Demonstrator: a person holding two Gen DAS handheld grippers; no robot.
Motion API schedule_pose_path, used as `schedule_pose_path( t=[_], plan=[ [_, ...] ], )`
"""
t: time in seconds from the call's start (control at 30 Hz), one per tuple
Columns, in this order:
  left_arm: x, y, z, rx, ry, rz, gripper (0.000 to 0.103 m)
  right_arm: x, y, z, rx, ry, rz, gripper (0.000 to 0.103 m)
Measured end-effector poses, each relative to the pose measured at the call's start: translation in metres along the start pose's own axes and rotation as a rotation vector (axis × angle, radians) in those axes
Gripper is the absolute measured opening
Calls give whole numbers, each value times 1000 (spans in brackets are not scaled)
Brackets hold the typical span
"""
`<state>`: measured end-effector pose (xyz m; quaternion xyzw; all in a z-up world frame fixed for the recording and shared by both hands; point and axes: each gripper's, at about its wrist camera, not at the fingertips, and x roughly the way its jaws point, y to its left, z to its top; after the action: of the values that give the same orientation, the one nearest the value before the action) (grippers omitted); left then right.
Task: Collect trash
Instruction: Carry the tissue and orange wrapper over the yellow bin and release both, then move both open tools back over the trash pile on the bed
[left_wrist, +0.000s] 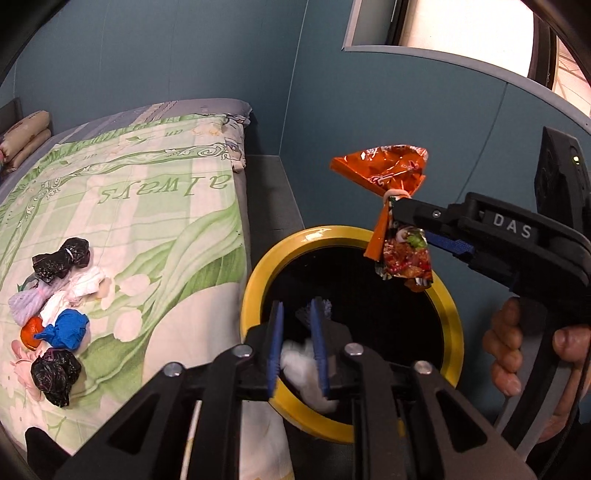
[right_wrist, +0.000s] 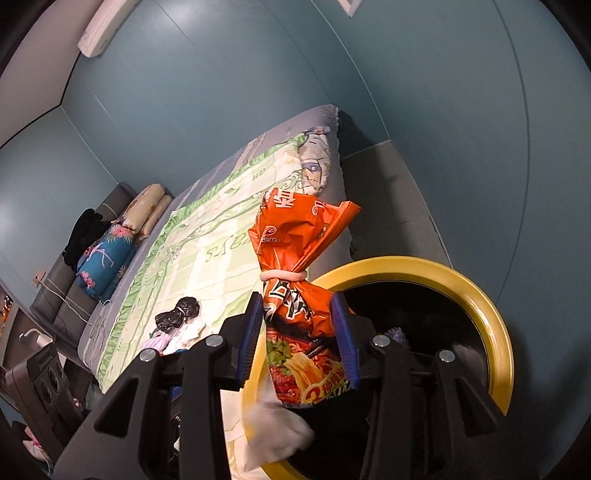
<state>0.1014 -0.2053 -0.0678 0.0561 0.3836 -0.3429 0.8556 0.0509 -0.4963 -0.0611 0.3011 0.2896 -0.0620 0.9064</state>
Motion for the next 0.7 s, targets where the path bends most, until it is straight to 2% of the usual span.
schedule_pose_path(
  t=[0.1,0.17,0.27,0.4,0.5,0.7],
  plan=[
    [-5,0,0,0,-20,13,48,2,-2,2,12,-2,-15,44],
    [-10,4,0,-17,-32,14,53,1,-2,2,18,-9,-22,55],
    [-17,12,1,-42,-47,30,63,0,-3,2,20,-21,-30,56],
    [-27,26,3,-63,-78,74,74,-6,-2,2,2,-68,-41,61],
    [-39,38,2,-80,-104,114,78,-12,-2,3,-26,-104,-25,69],
    [-64,74,2,-143,-151,193,83,-14,15,5,-90,-131,28,74]
  ],
)
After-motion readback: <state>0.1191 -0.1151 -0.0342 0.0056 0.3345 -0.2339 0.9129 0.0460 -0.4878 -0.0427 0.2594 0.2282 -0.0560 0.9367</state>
